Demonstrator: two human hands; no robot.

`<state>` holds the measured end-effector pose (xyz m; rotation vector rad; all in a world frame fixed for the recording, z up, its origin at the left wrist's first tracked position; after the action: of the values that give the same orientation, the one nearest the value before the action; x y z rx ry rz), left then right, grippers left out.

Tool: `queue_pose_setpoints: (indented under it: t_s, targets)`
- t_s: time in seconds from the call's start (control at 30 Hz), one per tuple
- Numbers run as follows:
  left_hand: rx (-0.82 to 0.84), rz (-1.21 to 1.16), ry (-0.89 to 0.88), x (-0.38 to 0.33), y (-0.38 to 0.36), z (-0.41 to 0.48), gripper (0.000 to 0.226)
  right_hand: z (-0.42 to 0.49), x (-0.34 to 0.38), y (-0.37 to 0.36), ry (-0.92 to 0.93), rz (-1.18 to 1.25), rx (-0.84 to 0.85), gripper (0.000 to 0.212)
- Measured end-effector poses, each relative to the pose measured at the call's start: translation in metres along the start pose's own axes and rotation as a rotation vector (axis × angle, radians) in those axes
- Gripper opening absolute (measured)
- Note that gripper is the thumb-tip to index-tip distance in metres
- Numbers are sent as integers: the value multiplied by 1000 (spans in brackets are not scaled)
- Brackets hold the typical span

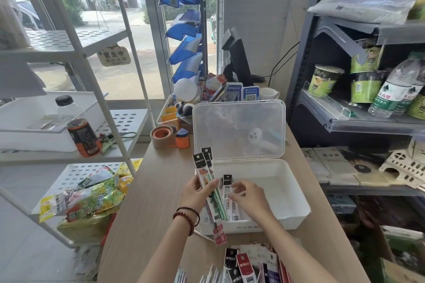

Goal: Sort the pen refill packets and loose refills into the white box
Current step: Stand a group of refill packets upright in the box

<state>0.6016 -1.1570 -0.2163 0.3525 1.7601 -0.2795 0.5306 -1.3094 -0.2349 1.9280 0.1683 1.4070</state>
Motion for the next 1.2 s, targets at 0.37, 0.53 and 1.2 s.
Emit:
queue_pose_setpoints:
  t_s: [0.37, 0.53, 1.2]
  targets:
    - [62, -27, 14, 2, -2, 1, 25, -15, 22, 13, 206, 252, -66, 27]
    - [47, -10, -20, 1, -2, 1, 13, -18, 26, 16, 216, 290, -47, 24]
    - [-3, 33, -46, -4, -2, -5, 3, -19, 26, 19, 108, 357, -74, 17]
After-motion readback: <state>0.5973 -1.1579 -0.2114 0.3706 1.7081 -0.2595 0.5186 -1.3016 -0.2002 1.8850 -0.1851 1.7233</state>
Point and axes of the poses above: each hand's wrist, its own z-axis towards the middle knuckle, its own y-axis out of the back of the hand, x = y × z, the point moved 3 cm from there along z, towards the middle knuckle
